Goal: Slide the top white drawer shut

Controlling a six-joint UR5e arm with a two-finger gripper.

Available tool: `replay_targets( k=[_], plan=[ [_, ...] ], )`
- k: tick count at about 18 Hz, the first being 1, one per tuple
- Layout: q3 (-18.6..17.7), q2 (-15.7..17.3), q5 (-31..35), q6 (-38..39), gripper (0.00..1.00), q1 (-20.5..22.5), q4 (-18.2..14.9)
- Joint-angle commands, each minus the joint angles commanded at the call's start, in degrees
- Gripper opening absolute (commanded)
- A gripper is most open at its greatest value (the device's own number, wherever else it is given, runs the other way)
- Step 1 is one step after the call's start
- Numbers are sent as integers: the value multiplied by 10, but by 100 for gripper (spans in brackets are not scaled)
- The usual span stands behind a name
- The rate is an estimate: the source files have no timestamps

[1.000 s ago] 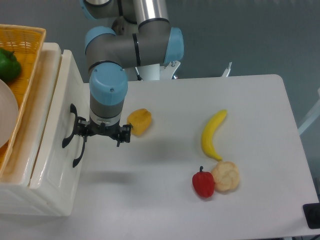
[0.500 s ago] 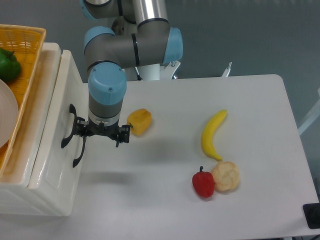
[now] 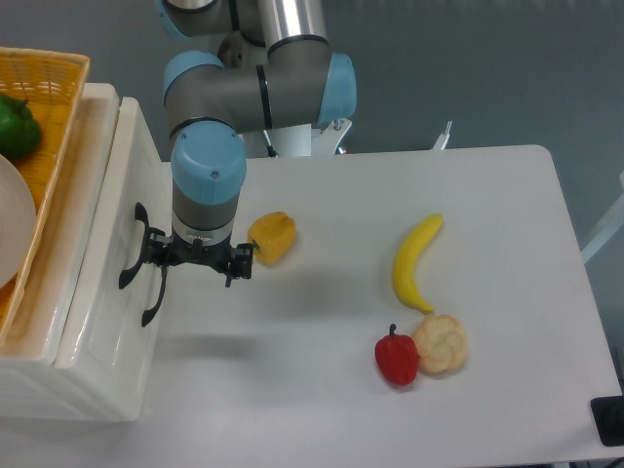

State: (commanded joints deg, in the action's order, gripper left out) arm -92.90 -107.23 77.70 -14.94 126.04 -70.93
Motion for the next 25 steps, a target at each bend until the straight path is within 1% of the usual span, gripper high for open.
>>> replay_targets(
  k=[7,17,20,25],
  plan=[
    [-1,0,-1,10,100,0,0],
    [0,1,0,4,100,1,0],
    [4,-1,11,-3,100,11,2],
    [21,2,26,-12,100,48,2]
  ],
)
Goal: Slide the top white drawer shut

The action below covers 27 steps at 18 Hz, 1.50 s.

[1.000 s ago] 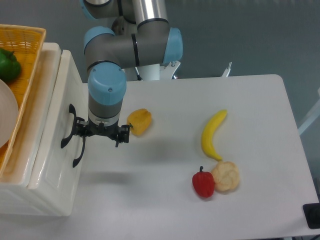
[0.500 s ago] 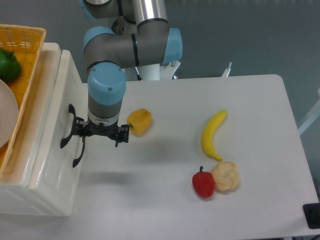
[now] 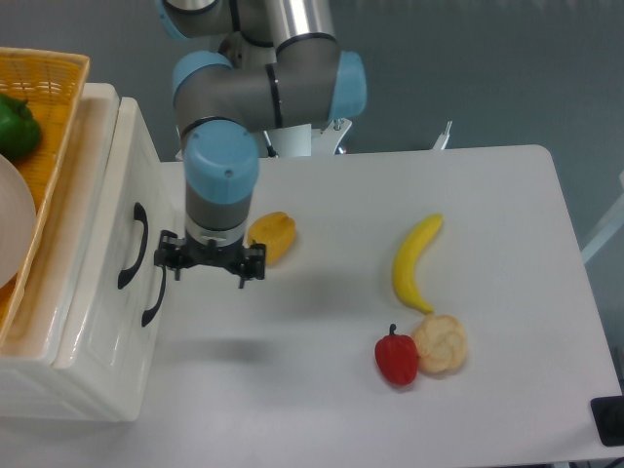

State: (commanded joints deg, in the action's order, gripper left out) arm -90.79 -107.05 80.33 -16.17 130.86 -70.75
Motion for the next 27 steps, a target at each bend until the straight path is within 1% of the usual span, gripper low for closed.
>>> replay_targets(
  k=[2,4,10,13,16,18,20,21,23,27],
  plan=[
    [0,10,15,-17,100,18,0],
    [0,13,15,-59,100,41,-2],
    [0,21,21,-122,100,83,-2],
    [0,28,41,-172,100,107,-7],
    [-3,31,47,-184,100,120,-11],
    [-3,39,75,-189,100,131,-17],
    [-3,43,96,-234,100,138,-18],
    [-5,49,105,-269,100,151,-18],
    [-9,51,110,-335,100,170,-19],
    [-9,51,125,-399,100,210,-19]
  ],
)
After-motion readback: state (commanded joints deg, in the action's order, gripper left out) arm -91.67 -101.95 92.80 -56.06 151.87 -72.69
